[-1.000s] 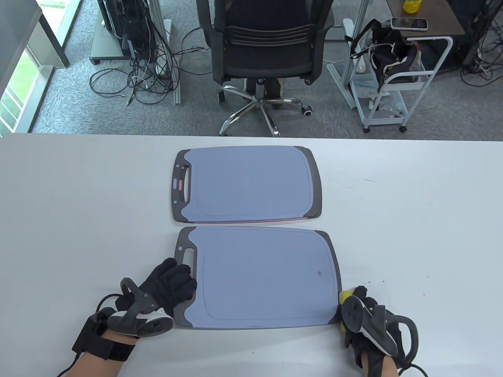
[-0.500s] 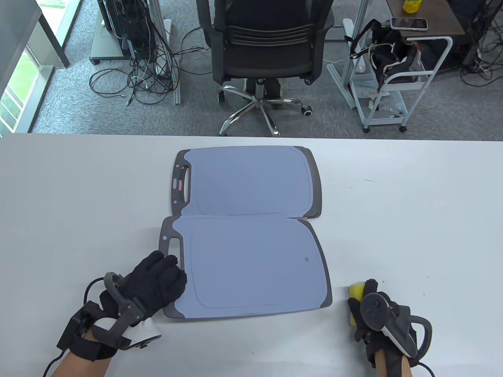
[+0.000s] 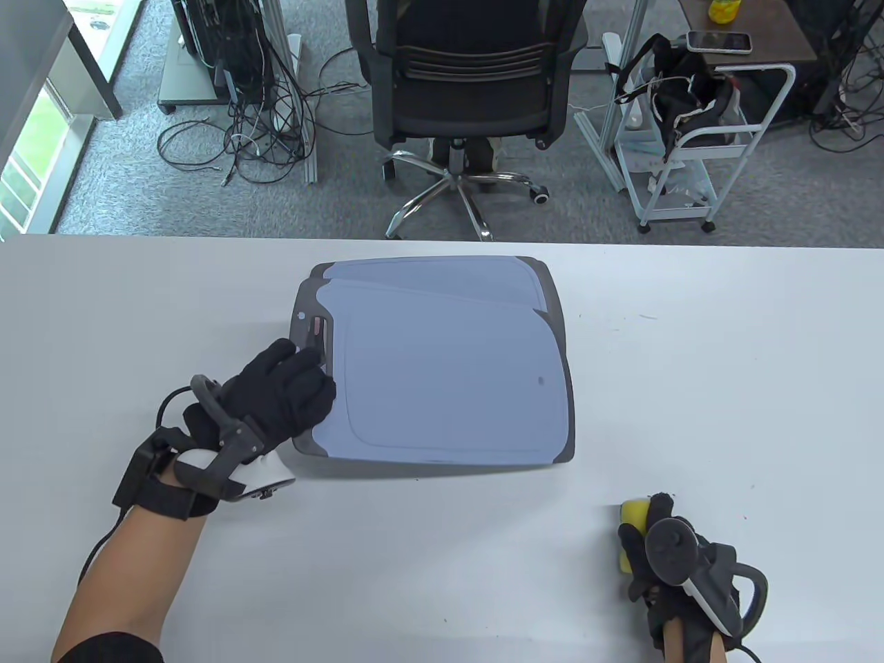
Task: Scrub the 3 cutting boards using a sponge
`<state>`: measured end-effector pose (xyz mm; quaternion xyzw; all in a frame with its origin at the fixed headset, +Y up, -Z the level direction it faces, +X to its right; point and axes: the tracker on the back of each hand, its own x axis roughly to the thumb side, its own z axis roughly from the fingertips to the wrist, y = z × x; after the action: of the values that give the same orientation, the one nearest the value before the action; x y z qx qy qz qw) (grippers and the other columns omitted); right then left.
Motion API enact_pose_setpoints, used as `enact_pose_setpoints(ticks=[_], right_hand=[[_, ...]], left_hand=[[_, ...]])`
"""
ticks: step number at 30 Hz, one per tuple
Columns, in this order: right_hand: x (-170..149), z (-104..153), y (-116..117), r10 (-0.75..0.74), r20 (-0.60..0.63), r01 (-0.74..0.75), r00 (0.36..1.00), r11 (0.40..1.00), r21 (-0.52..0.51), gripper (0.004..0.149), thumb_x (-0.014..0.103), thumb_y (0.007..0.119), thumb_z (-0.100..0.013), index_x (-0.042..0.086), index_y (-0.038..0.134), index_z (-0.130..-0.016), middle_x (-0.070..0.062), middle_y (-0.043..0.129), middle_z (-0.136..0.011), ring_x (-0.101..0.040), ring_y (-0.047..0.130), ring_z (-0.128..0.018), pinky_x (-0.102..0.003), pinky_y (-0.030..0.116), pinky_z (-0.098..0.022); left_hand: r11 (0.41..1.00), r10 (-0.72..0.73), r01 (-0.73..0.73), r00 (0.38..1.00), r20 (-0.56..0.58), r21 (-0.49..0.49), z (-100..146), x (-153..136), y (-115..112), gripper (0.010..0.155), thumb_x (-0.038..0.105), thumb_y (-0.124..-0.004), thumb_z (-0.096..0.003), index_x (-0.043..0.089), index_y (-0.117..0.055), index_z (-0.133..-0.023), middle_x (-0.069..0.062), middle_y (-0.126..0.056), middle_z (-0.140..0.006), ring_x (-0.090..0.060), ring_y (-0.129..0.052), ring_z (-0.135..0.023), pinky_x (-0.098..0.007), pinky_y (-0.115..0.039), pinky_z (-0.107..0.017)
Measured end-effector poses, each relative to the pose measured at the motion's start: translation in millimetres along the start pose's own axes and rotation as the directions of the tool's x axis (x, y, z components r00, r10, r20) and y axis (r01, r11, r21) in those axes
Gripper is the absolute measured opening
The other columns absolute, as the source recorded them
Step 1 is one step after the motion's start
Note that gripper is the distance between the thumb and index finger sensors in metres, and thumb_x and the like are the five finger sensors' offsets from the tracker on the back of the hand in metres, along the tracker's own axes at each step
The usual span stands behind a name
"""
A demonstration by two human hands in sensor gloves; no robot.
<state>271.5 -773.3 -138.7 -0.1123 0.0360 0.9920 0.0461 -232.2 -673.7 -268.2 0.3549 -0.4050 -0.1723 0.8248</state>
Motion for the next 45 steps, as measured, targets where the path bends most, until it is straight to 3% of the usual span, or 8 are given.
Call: enact_pose_setpoints(ticks=[7,12,17,25,29,32,37,45], right_hand=[[-1,0,0,0.009,-0.003,-0.009,1.0,1.0,0.0,0.075,0.059,0.067,-0.049,0.011,0.06,-0.106,-0.008,0.084,-0.075,-0.018,0.091,-0.049,-0.044,0.08,-0.045],[0,-1,0,0.009,-0.004,-0.009,1.0,1.0,0.0,0.075,0.059,0.067,-0.049,0.011,0.06,-0.106,-0.009,0.085,-0.075,-0.018,0.091,-0.049,-0.044,0.08,-0.045],[0,-1,0,-0.005,-0.002,0.005,1.0,1.0,0.017,0.075,0.059,0.067,-0.049,0.011,0.06,-0.106,-0.009,0.085,-0.075,-0.018,0.091,-0.049,-0.044,0.08,-0.045],[3,-2,3,-0.012,0.026,0.011,1.0,0.999,0.042,0.075,0.059,0.067,-0.049,0.011,0.06,-0.106,-0.009,0.085,-0.075,-0.018,0.091,-0.049,-0.044,0.08,-0.045],[4,-4,4,-0.019,0.041,0.017,0.999,0.999,0.052,0.075,0.059,0.067,-0.049,0.011,0.06,-0.106,-0.009,0.085,-0.075,-0.019,0.091,-0.049,-0.044,0.08,-0.045],[6,-5,4,-0.048,0.062,0.045,0.997,0.998,0.053,0.075,0.059,0.068,-0.049,0.011,0.06,-0.107,-0.009,0.084,-0.075,-0.019,0.091,-0.05,-0.045,0.08,-0.045],[10,-6,4,-0.08,0.084,0.076,0.993,0.996,0.045,0.075,0.058,0.069,-0.049,0.012,0.059,-0.107,-0.009,0.083,-0.079,-0.021,0.091,-0.053,-0.046,0.079,-0.047],[19,0,0,-0.095,0.128,0.093,0.987,0.996,0.018,0.075,0.057,0.071,-0.049,0.013,0.058,-0.108,-0.009,0.082,-0.081,-0.022,0.09,-0.056,-0.047,0.078,-0.049]], left_hand=[[0.996,-0.007,0.004,1.0,-0.029,-0.09,-25,-17,-49,0.048,0.053,-0.078,-0.0502,0.03,-0.068,-0.091,0.008,-0.084,-0.089,-0.023,-0.09,-0.093,-0.055,-0.077,-0.072],[0.945,-0.048,0.0,0.989,-0.137,-0.327,-35,-23,-91,0.048,0.053,-0.077,-0.0539,0.034,-0.063,-0.096,0.012,-0.08,-0.096,-0.019,-0.086,-0.1,-0.052,-0.076,-0.074],[0.75,-0.3,0.25,0.954,0.022,-0.613,-31,-8,-127,0.068,0.052,-0.082,-0.0519,0.034,-0.047,-0.108,0.014,-0.07,-0.109,-0.023,-0.077,-0.107,-0.051,-0.072,-0.075],[0.521,-0.217,0.142,0.976,0.03,-0.842,-27,9,-163,0.082,0.035,-0.09,-0.0482,0.031,-0.039,-0.113,0.013,-0.062,-0.119,-0.027,-0.077,-0.108,-0.057,-0.069,-0.075],[0.552,-0.213,0.023,0.97,-0.115,-0.833,-18,6,-154,0.082,0.034,-0.087,-0.0488,0.031,-0.036,-0.113,0.011,-0.058,-0.121,-0.029,-0.081,-0.105,-0.054,-0.072,-0.074],[0.567,-0.197,-0.115,0.943,-0.27,-0.816,1,10,-143,0.077,0.037,-0.081,-0.0511,0.027,-0.039,-0.115,-0.007,-0.059,-0.122,-0.03,-0.081,-0.104,-0.055,-0.071,-0.074],[0.564,-0.099,-0.323,0.887,-0.45,-0.76,31,20,-111,0.08,0.054,-0.076,-0.051,0.022,-0.042,-0.116,-0.006,-0.066,-0.118,-0.029,-0.083,-0.101,-0.054,-0.073,-0.073],[0.594,0.054,-0.521,0.787,-0.615,-0.614,62,69,-52,0.075,0.057,-0.075,-0.0509,0.022,-0.052,-0.114,-0.005,-0.075,-0.112,-0.031,-0.086,-0.099,-0.055,-0.075,-0.071]])
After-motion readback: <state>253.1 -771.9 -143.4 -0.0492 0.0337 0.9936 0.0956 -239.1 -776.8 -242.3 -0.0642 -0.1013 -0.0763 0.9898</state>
